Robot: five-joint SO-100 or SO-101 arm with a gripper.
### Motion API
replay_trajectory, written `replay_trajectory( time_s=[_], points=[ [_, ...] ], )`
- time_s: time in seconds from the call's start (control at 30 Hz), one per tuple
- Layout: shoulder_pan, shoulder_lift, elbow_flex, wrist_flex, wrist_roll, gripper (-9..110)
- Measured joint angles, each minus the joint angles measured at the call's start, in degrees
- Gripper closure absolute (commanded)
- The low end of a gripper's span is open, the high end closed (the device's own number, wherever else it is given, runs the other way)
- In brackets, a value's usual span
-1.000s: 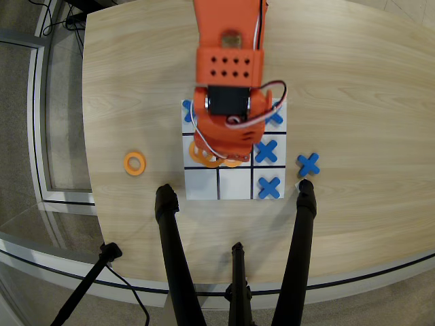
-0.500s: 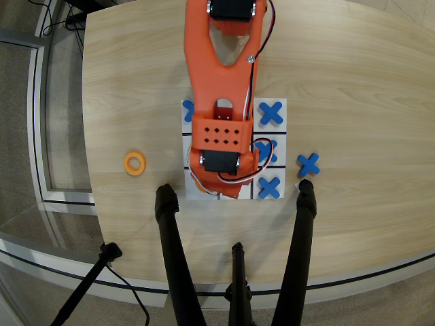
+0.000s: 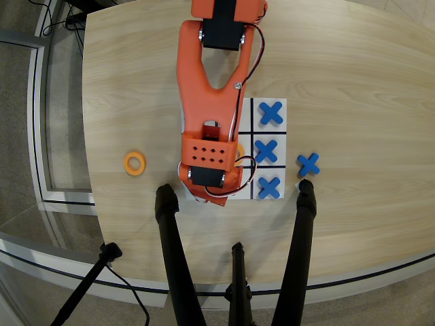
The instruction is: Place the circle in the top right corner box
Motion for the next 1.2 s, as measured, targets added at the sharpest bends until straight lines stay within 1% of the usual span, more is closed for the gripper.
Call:
replay_trajectory(
  time_s=[0.97,1.2],
  points=[
    [-0.7,-3.4,-3.0,1.1,1.4,101],
    [-0.7,-4.2,-4.6,1.8,1.4,95]
  ],
)
